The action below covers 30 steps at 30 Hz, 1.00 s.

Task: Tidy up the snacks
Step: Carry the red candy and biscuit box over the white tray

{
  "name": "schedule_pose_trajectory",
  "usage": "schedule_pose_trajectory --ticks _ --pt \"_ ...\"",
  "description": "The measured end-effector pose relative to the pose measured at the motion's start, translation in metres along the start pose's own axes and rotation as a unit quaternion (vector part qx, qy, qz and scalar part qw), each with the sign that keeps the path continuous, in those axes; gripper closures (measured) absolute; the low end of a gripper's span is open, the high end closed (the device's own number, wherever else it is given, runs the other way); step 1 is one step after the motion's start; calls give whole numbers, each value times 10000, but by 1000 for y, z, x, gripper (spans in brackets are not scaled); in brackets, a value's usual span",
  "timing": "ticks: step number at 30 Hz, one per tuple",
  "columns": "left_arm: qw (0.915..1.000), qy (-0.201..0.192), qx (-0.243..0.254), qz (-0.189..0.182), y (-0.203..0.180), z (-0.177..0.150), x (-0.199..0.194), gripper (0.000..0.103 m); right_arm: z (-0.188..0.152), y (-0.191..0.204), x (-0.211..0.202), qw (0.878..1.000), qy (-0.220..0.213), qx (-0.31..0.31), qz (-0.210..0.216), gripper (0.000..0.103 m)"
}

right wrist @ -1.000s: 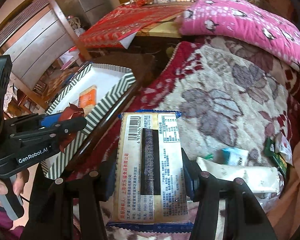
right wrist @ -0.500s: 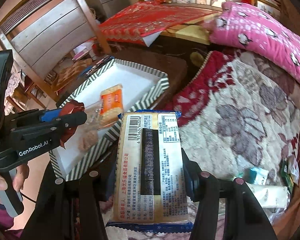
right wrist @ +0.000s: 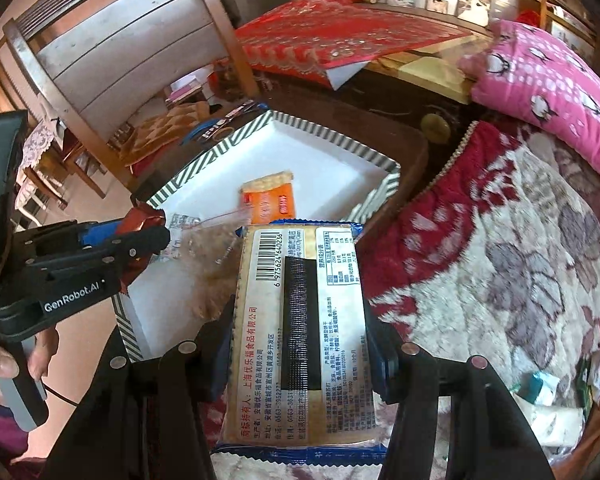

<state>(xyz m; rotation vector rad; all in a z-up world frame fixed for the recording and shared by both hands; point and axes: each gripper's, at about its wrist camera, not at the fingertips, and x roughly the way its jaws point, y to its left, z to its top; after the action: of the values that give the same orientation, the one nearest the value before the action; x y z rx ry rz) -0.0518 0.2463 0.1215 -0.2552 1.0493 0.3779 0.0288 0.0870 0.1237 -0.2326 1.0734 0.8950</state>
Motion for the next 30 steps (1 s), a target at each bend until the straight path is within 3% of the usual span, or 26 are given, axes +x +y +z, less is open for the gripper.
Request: schedule_pose_trajectory --ticks 12,30 --pt "9993 152 -313 99 34 -5 14 70 21 22 25 9995 155 -249 79 44" --pt "9985 336 -419 103 44 -3 38 70 48 38 63 9982 376 -447 131 44"
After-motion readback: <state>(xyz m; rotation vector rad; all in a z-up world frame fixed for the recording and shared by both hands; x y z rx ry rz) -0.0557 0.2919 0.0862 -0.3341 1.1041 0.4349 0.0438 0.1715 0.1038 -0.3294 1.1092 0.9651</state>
